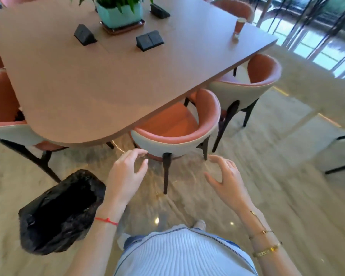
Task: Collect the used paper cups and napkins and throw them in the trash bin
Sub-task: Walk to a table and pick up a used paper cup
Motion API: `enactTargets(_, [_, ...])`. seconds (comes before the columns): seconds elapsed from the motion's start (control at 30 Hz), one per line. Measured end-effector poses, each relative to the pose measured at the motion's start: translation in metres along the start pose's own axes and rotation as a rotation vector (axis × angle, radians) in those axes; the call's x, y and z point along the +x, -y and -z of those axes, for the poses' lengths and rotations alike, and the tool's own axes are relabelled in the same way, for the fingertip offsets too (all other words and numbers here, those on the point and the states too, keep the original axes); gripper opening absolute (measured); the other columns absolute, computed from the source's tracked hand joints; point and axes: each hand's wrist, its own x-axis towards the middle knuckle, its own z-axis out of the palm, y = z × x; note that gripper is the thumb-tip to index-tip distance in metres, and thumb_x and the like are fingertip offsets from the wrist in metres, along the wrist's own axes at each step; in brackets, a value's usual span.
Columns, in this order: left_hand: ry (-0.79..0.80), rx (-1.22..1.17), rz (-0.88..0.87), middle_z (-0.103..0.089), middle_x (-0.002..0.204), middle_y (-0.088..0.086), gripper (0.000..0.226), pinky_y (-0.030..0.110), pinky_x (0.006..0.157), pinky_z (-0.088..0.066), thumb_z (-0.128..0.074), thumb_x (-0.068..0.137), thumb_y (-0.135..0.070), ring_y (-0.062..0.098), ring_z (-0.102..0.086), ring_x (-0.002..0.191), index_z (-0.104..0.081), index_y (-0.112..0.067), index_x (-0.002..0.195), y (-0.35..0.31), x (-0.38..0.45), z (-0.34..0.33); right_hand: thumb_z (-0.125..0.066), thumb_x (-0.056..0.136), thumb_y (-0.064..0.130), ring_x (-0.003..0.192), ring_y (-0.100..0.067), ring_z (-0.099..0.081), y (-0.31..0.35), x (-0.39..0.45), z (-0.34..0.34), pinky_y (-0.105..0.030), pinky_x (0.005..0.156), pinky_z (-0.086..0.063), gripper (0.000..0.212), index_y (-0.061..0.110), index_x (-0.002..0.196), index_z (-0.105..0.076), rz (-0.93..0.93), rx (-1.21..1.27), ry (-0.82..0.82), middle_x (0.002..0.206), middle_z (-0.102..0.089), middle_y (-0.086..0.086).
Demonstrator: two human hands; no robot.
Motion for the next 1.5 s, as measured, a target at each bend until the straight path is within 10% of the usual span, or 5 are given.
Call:
enactTargets(0.63, [0.242,-0.024,-0.306,-0.068,0.103,-0.008,0.020,0.018,0.083,-0.046,-0.063,0.089,-0.021,0.009,-0.062,0.096,-0.064,-0.020,0.110,-0.215,0.160,-0.199,-0.069,0.085,0.028,0.116,-0.010,-0.049,-0.215,0.074,0.171,-0.008,0.093,-0.028,0.041,0.020,0.123,-0.055,-0.275,0.032,-0.250,0.111,-0.060,0.010])
enactTargets(1.5, [0.323,-0.063,-0.426,-0.068,0.105,-0.009,0.021,0.033,0.088,-0.052,-0.063,0.089,-0.021,0.010,-0.063,0.099,-0.065,-0.021,0.110,-0.467,0.528,-0.471,-0.072,0.084,0.021,0.113,-0.015,-0.053,-0.483,0.400,0.393,-0.005,0.091,-0.027,0.042,0.011,0.122,-0.058,-0.377,0.031,-0.363,0.114,-0.063,0.001])
